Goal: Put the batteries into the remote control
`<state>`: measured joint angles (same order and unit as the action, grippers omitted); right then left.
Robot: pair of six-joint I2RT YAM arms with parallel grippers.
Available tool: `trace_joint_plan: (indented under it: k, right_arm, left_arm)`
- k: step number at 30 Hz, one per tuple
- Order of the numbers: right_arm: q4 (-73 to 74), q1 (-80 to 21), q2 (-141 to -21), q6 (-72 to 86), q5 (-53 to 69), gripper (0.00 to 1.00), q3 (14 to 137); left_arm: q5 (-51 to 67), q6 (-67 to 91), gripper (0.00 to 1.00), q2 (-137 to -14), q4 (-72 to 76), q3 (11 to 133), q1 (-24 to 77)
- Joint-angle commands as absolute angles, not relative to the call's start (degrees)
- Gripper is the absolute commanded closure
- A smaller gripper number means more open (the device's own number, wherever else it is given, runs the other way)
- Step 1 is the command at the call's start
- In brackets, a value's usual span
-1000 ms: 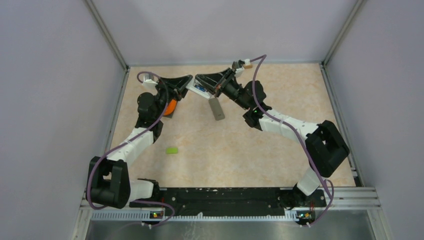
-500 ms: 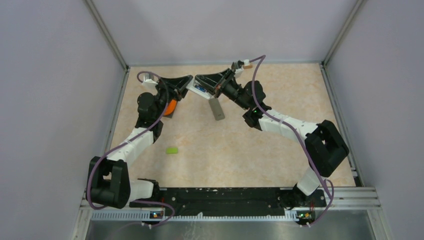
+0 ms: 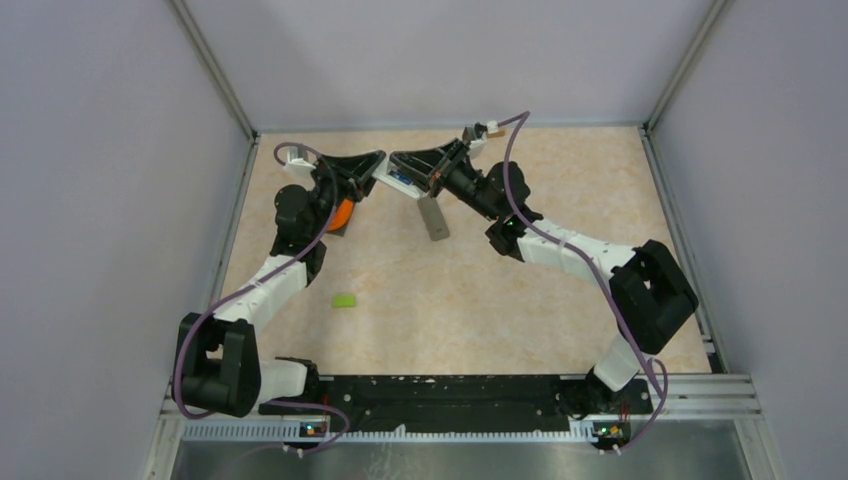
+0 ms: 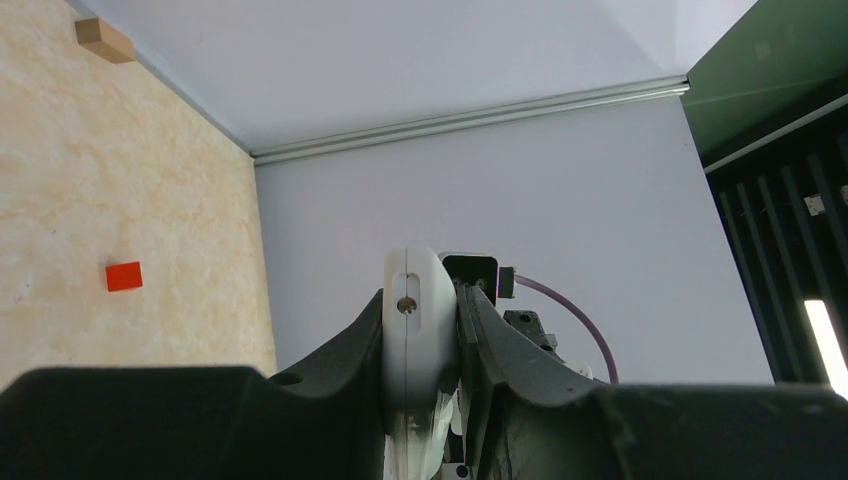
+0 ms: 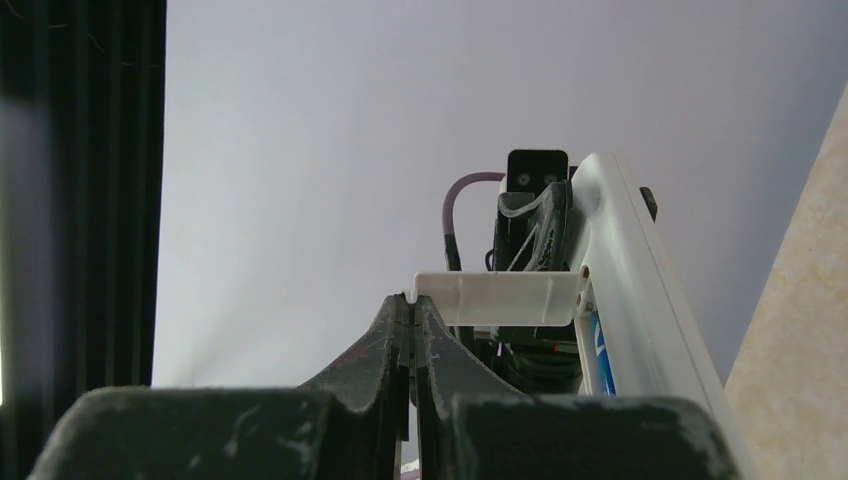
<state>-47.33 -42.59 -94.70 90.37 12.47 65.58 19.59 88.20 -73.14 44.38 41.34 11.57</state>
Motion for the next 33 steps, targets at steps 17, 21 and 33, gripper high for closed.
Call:
trace_joint_plan:
  k: [17, 21, 33]
  right_arm:
    - [-48.8, -42.8, -91.9, 90.1, 12.3, 1.00, 62.5]
    - [-49.7, -42.2, -89.8, 89.0, 11.7, 0.99, 59.7]
    - [-53.0, -40.9, -86.0, 89.8, 12.1, 0.99, 51.2]
  left_arm:
    - [19.5, 87.3, 1.00, -70.7, 47.0, 42.1, 11.7]
    - [19.1, 88.1, 1.00, -70.4, 45.5, 42.2, 11.6]
    - [19.1, 92.5, 1.00, -69.8, 46.1, 42.2, 11.3]
